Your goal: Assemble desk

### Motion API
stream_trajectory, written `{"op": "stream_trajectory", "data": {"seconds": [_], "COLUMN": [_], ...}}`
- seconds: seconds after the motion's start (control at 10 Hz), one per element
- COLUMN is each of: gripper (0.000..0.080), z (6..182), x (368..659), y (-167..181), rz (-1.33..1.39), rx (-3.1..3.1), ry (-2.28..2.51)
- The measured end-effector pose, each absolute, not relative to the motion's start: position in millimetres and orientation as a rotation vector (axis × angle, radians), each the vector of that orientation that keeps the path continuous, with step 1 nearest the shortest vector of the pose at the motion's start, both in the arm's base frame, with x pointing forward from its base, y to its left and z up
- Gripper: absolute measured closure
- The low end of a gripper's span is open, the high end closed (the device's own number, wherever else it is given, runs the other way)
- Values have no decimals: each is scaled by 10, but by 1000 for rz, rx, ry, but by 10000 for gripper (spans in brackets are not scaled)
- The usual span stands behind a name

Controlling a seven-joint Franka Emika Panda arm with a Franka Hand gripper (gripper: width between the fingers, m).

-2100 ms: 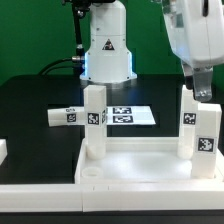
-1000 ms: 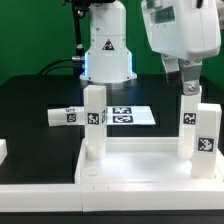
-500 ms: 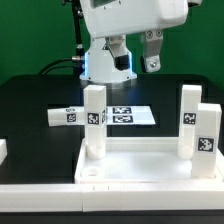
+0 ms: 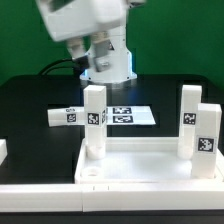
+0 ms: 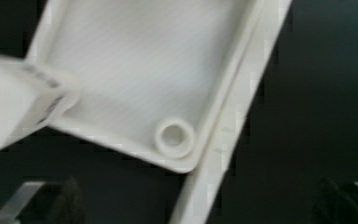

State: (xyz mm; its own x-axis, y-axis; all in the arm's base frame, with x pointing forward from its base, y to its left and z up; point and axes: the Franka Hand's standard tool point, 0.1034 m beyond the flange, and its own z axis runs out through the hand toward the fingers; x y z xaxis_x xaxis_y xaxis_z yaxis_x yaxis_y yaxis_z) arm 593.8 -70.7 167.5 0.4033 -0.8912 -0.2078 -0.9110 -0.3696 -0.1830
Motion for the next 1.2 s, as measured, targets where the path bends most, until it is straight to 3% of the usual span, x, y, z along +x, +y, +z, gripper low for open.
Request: {"op": "stream_trajectory", "data": {"seconds": [0.1,0.6,1.0,1.2], "gripper": [150,150,150,150], "z": [1554,1524,1128,1152], "x": [5849,5927,5465,5508], "y": [-868,-818,-1273,-1232], "rz": [119,63,221,214], "rx": [-2387,-2394,-2352,-2357], "ry": [1618,1621,1633,1624]}}
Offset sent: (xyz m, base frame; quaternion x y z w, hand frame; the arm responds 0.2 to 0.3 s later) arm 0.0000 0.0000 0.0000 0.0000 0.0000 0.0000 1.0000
